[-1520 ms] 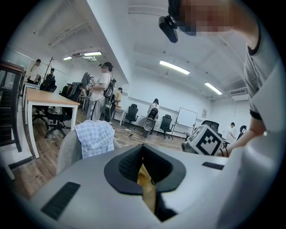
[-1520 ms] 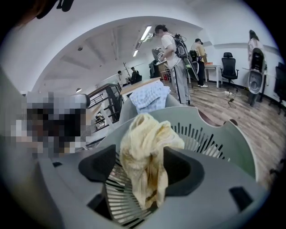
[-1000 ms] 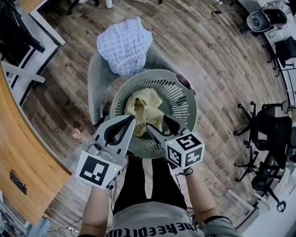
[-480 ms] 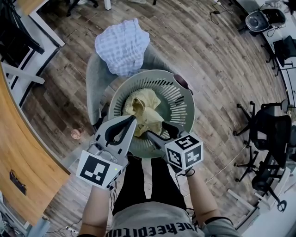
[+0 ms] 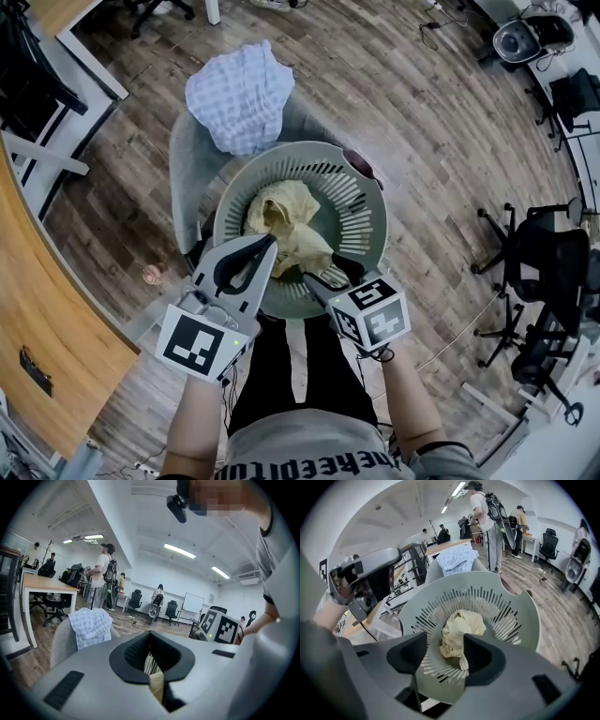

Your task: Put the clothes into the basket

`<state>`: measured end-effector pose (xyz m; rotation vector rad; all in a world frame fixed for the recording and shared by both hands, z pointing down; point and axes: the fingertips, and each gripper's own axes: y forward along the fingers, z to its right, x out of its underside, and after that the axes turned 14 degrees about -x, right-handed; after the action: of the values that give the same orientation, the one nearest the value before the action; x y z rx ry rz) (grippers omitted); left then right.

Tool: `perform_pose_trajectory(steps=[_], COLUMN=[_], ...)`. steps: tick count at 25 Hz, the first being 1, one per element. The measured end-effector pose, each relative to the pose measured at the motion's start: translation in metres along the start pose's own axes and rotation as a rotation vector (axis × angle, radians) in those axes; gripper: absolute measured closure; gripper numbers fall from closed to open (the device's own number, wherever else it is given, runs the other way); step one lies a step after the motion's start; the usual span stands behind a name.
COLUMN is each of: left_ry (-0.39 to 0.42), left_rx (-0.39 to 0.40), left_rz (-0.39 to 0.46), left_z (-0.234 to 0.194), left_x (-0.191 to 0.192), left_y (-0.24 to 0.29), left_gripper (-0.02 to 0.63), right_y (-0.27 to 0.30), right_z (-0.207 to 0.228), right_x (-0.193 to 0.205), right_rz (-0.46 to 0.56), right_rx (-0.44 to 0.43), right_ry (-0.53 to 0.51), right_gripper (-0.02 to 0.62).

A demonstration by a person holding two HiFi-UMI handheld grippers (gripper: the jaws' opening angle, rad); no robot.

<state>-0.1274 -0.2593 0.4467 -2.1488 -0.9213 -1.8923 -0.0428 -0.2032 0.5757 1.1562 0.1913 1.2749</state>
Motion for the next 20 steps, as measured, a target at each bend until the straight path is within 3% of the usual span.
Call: perform_pose_trajectory(steps=[6, 10, 16, 20], left_ry=[-0.009, -0.008, -0.005, 0.002], left_rx=[0.001, 0.001, 0.002, 0.001], left_rz=[-0.002, 0.009, 0.015, 0.021], left_z=[0.002, 0.003, 0.007, 0.012], left_x=[-0.001, -0.003, -0.009, -0.011], left_y=[0.0, 0.0, 0.0, -0.002], left_gripper=[0.592, 0.592, 0.592, 0.592], right_y=[-0.008, -0.014, -0.031, -0.038], right_z=[0.004, -0.001, 0.002, -0.005], right_x=[0.003, -0.01, -0.031, -0.041], right_rz=[-0.07, 0.035, 0.16, 0.211], right_rx=[0.056, -0.013, 0.022, -0.004], right_ry=[-0.055, 0.014, 0.0, -0.02], right_gripper=[0.368, 0.392, 0.554, 0.584])
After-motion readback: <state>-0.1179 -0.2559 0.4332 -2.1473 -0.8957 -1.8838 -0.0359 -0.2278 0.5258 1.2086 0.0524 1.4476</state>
